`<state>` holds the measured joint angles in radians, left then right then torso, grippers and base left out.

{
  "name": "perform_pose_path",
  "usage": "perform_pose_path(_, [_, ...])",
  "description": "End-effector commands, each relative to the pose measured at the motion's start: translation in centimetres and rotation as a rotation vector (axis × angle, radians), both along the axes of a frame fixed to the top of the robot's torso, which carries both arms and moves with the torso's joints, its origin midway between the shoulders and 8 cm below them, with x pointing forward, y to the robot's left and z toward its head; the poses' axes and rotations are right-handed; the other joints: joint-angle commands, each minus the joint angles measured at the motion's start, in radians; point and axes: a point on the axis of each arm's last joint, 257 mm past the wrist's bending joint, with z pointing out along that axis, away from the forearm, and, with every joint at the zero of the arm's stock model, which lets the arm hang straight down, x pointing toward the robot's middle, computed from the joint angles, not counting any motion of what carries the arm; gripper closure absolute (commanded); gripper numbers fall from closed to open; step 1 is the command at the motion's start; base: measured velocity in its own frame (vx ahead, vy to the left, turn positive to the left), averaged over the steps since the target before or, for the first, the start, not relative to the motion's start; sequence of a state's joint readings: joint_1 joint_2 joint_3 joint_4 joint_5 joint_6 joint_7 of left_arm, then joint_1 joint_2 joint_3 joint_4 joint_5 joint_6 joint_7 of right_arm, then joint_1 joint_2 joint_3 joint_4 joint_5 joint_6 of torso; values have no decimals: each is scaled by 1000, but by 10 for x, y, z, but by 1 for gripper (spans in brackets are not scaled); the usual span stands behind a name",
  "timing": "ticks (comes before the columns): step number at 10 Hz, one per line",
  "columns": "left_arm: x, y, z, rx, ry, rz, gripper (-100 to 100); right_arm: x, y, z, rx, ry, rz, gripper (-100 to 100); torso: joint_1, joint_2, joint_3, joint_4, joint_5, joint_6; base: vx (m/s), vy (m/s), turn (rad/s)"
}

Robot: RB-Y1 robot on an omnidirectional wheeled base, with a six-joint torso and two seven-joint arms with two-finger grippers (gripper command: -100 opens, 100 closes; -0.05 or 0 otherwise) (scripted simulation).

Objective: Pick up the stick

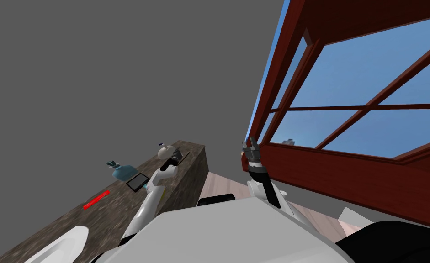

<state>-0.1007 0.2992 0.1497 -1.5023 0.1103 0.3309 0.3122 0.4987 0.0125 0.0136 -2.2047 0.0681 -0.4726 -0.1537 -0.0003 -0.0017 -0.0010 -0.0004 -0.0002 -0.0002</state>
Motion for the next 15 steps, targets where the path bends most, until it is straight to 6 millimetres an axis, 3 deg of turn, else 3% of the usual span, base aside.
perform_pose_path(1, [4,4,-13,-25,53,17,-100,0,0,0,0,0,0,0,0,0,0,0,0,0,18,-9,13])
perform_pose_path(4, [20,20,-17,-92,115,59,-100,0,0,0,0,0,0,0,0,0,0,0,0,0,18,-9,23])
perform_pose_path(10, [31,36,-41,-183,252,126,-100,0,0,0,0,0,0,0,0,0,0,0,0,0,17,-9,17])
perform_pose_path(13, [40,48,-37,-259,308,177,-100,0,0,0,0,0,0,0,0,0,0,0,0,0,21,-13,25])
perform_pose_path(14, [38,47,-47,-268,345,186,-100,0,0,0,0,0,0,0,0,0,0,0,0,0,21,-12,15])
perform_pose_path(15, [43,52,-40,-305,355,207,-100,0,0,0,0,0,0,0,0,0,0,0,0,0,24,-14,28])
